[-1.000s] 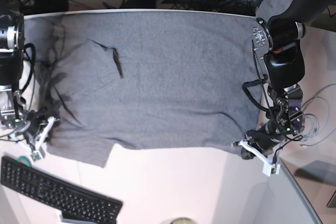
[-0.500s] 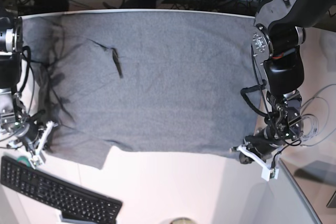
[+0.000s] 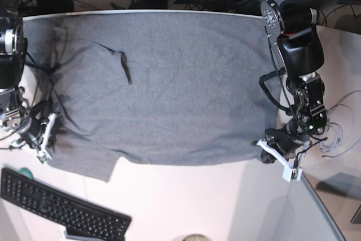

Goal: Layout the t-shirt on the table in an organized manner, then fold the t-shirt properly
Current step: 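Lift the hem and fold it toward the collar with both grippers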

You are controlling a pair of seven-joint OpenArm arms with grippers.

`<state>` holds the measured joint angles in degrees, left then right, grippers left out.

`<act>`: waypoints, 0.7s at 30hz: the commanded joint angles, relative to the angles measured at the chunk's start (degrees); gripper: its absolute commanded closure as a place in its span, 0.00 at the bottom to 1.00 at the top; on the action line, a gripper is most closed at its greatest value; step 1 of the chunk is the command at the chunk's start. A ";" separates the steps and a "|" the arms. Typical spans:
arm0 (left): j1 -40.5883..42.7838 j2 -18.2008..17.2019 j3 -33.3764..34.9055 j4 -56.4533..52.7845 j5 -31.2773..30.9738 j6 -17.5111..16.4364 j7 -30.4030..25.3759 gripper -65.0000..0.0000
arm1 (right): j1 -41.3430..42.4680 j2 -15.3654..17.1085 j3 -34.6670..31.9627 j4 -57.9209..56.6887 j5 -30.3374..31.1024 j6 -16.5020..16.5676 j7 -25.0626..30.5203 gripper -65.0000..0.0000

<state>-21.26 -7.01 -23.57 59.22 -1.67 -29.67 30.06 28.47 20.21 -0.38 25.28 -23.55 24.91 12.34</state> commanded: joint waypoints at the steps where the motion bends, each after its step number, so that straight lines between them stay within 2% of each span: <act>1: -0.77 -0.51 -0.03 2.27 -0.83 -0.70 -0.13 1.00 | 1.20 1.11 0.16 1.76 0.21 -0.25 1.16 1.00; 4: 1.70 -0.42 -0.03 6.49 -0.83 -1.67 3.74 1.00 | -0.64 1.11 0.34 6.15 -3.22 -0.25 0.98 1.00; 8: 6.18 -0.34 -0.03 13.00 -0.92 -2.02 5.76 1.00 | -2.93 1.11 0.51 11.25 -6.91 -0.25 0.80 1.00; 14: 10.75 -0.34 -0.03 20.03 -0.92 -2.02 9.19 1.00 | -6.10 1.11 0.51 16.17 -7.26 -0.25 0.72 1.00; 17: 13.65 -0.51 0.14 23.11 -4.44 -2.02 9.45 1.00 | -7.77 1.11 0.51 17.84 -7.26 -0.25 0.72 1.00; 21: 16.46 -0.95 -0.03 25.31 -8.92 -2.02 12.44 1.00 | -9.35 1.11 0.60 19.43 -7.26 -0.25 0.72 1.00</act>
<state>-3.73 -7.20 -23.46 83.29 -9.54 -31.57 43.70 17.69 20.18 -0.32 43.64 -31.16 24.93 11.97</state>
